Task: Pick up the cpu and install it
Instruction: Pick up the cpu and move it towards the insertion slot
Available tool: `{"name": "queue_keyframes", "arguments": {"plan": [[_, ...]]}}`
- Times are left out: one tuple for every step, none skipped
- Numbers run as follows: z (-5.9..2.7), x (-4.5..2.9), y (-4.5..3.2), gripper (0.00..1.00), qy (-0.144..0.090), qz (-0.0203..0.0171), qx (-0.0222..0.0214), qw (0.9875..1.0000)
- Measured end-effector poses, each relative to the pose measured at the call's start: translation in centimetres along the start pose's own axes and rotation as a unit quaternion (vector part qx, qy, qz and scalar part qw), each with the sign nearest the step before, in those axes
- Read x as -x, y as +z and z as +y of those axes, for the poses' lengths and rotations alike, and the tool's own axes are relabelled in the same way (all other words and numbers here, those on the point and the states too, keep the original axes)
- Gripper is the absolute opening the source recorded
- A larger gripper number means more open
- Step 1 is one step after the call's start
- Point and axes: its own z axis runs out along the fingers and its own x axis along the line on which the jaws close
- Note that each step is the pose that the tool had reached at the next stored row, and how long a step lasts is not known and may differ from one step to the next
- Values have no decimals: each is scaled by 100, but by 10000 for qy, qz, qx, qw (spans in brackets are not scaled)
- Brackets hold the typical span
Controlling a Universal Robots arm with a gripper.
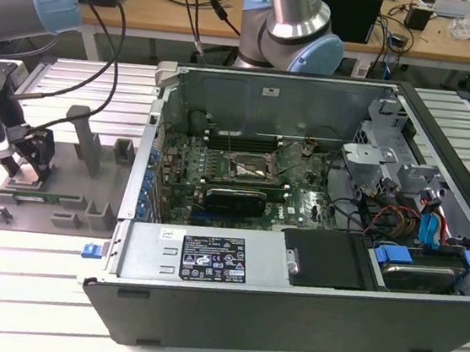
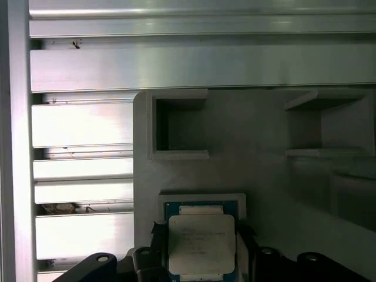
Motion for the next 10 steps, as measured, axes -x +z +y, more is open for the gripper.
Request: {"name": "queue_keyframes", "arguments": {"plan": [[0, 1, -1, 55, 0, 0, 0, 10000], [0, 1, -5, 55, 0, 0, 0, 10000], [1, 2, -13, 55, 0, -1, 0, 10000], [1, 1, -23, 55, 0, 0, 0, 10000], [1, 2, -37, 55, 0, 0, 0, 10000], [1, 2, -45, 55, 0, 0, 0, 10000], [1, 3, -44, 55, 0, -1, 1, 10000], [1, 2, -44, 55, 0, -1, 2, 10000], [1, 2, -45, 55, 0, 0, 3, 10000], [1, 2, -47, 55, 0, 0, 3, 10000]]}}
